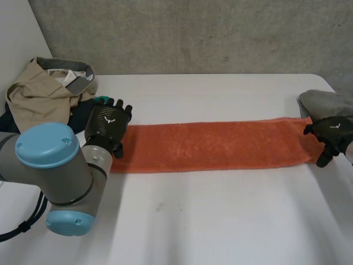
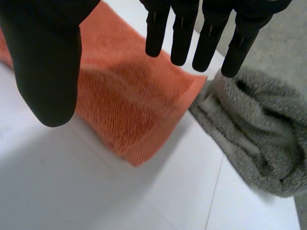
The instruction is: Fold the laundry.
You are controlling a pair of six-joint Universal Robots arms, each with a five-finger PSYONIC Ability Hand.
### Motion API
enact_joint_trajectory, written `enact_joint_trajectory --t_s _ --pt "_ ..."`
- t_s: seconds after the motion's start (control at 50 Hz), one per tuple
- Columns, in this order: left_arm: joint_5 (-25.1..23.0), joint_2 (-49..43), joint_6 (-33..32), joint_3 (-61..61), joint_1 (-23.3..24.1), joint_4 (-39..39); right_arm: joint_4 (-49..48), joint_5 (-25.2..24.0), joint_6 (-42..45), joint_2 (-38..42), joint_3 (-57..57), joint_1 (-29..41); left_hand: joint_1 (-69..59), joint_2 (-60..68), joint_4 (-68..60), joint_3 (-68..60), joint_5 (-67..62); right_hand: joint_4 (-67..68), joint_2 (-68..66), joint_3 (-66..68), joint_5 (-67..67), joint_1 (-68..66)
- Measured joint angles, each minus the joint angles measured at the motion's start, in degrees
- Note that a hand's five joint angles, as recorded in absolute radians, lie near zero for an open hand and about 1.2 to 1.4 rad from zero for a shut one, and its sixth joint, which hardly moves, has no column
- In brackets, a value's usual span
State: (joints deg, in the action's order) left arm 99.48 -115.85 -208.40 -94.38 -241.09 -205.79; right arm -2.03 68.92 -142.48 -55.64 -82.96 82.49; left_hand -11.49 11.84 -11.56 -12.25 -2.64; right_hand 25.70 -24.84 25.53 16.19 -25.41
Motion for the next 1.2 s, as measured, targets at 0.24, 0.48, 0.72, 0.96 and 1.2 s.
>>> enact_joint_trajectory --t_s 0.24,0.48,0.72,0.96,1.2 --pt "0.01 -0.12 -0.05 -0.22 0.00 -0.07 -5.72 7.66 3.77 4.61 2.23 -1.81 0.00 0.00 0.00 0.00 0.00 42.82 -42.83 42.58 39.58 -38.69" --pt "0.01 4.14 -0.07 -3.83 -0.19 -0.21 -7.55 19.82 20.67 -2.86 0.17 -7.14 0.00 0.00 0.00 0.00 0.00 43.04 -42.83 42.59 40.03 -38.69" --pt "0.04 9.16 0.13 -6.13 -0.79 -0.33 -19.08 18.14 20.76 -8.11 0.39 13.92 0.00 0.00 0.00 0.00 0.00 43.08 -42.83 42.65 40.27 -38.69" --pt "0.10 11.00 0.45 -7.06 -0.80 -0.35 -29.18 -1.24 19.94 2.68 4.10 41.50 0.00 0.00 0.00 0.00 0.00 43.09 -42.84 42.67 40.40 -38.69" --pt "-0.04 9.95 0.52 -5.41 -0.68 -0.62 -27.84 -6.11 19.70 14.36 8.02 48.79 0.00 0.00 0.00 0.00 0.00 -7.36 7.87 -7.63 -8.84 7.91"
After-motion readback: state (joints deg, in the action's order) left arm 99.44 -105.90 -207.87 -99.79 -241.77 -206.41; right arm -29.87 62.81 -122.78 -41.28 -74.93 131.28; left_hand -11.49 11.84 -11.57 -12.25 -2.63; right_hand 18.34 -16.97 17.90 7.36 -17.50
